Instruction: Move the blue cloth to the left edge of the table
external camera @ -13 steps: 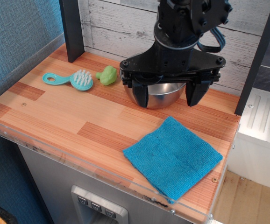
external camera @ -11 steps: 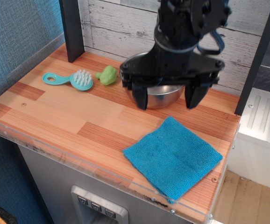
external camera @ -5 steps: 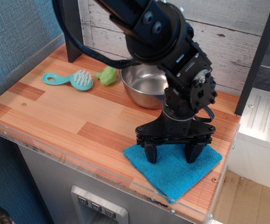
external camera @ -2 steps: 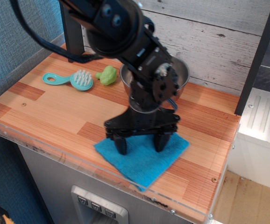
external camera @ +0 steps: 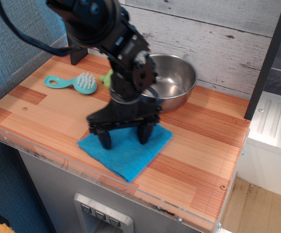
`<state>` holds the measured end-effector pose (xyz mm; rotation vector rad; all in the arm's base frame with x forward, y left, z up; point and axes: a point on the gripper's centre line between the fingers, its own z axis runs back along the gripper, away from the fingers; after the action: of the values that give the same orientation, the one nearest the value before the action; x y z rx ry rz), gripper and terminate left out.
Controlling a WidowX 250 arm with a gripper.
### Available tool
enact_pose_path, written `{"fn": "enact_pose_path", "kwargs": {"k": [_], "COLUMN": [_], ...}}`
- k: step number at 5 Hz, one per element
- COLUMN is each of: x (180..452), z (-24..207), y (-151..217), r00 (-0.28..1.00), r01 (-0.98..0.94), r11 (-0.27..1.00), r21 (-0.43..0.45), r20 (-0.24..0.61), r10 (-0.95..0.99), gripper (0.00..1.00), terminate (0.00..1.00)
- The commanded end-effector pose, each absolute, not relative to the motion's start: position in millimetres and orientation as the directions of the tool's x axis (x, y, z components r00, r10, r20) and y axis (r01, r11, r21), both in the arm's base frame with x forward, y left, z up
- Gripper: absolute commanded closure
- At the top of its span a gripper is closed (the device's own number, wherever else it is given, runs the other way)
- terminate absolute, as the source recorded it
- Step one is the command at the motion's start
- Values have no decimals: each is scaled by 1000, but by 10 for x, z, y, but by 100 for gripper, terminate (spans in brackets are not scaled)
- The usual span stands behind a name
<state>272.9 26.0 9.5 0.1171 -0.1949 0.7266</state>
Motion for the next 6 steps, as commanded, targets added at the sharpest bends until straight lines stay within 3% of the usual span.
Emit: {"fn": "enact_pose_path", "kwargs": {"k": [1, 4, 6], "x": [2695, 2684, 2706], "z": [160, 299, 348], "y": [763, 1305, 1229], "r00": [656, 569, 570], "r01": [-744, -811, -809], "r11": [668, 585, 588], "r21": [30, 8, -2], "r20": [227, 244, 243], "r10": [720, 785, 785], "gripper": [0, 0, 0], "terminate": [0, 0, 0]}}
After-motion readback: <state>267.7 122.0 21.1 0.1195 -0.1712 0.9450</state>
